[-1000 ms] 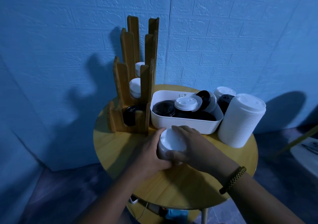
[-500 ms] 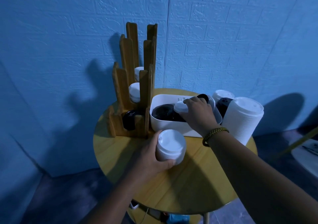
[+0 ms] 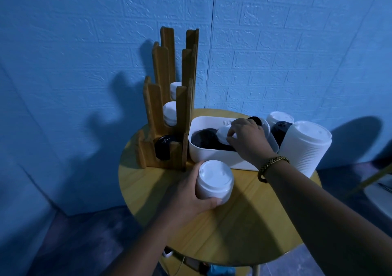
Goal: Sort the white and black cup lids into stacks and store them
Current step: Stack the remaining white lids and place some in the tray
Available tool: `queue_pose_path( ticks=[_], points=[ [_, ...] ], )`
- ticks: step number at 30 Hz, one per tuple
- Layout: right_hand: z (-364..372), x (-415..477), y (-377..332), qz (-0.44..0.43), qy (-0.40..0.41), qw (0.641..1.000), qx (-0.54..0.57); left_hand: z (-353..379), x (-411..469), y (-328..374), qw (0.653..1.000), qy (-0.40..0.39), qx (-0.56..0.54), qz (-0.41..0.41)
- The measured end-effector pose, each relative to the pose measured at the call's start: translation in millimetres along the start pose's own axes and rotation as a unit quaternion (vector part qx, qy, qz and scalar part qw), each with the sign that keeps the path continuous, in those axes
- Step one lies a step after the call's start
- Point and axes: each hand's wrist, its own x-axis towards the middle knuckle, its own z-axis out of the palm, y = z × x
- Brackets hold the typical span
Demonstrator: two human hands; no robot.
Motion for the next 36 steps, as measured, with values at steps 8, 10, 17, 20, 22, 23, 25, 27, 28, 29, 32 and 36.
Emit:
queue_pose_path(
  ticks=[8, 10, 17, 20, 22, 23, 25, 27, 28, 29, 32, 36],
  points=[
    [-9, -4, -2, -0.005, -0.086, 0.988, 0.124, 0, 2, -3, 1.000, -0.005, 0.001, -0.003],
    [-12, -3, -2, 0.020, -0.112, 0.983, 0.145, 0, 2, -3, 1.000, -0.007, -0.003, -0.005],
    [-8, 2, 2, 0.030, -0.043, 0.985, 0.166, -1, 1, -2, 1.000, -0.001, 0.002, -0.001],
    [-12, -1, 2, 0.070, 0.010, 0.962, 0.265, -1, 1, -2, 1.000, -0.002, -0.001, -0.003],
    [-17, -6, 2, 0.118, 0.047, 0.917, 0.378, -1, 1, -2, 1.000, -0.002, 0.000, -0.004],
    [-21, -11, 2, 0.139, 0.068, 0.889, 0.432, -2, 1, -2, 1.000, -0.002, 0.001, -0.004],
    [-28, -28, -3, 0.160, 0.094, 0.843, 0.506, -3, 0, -1, 1.000, 0.000, -0.004, -0.006],
    [-29, -55, -14, 0.149, 0.079, 0.820, 0.547, -3, 0, 1, 1.000, 0.001, -0.007, -0.010],
    [-26, -70, -21, 0.141, 0.059, 0.822, 0.549, -3, 0, 2, 1.000, 0.001, -0.005, -0.012],
    [-21, -83, -27, 0.134, 0.038, 0.835, 0.532, -3, 0, 3, 1.000, 0.000, -0.002, -0.015],
    [0, -106, -34, 0.133, 0.021, 0.892, 0.431, -4, 0, 6, 1.000, -0.003, 0.005, -0.017],
    [5, -112, -40, 0.131, 0.010, 0.915, 0.380, -6, -1, 9, 1.000, -0.006, 0.014, -0.022]
  ],
)
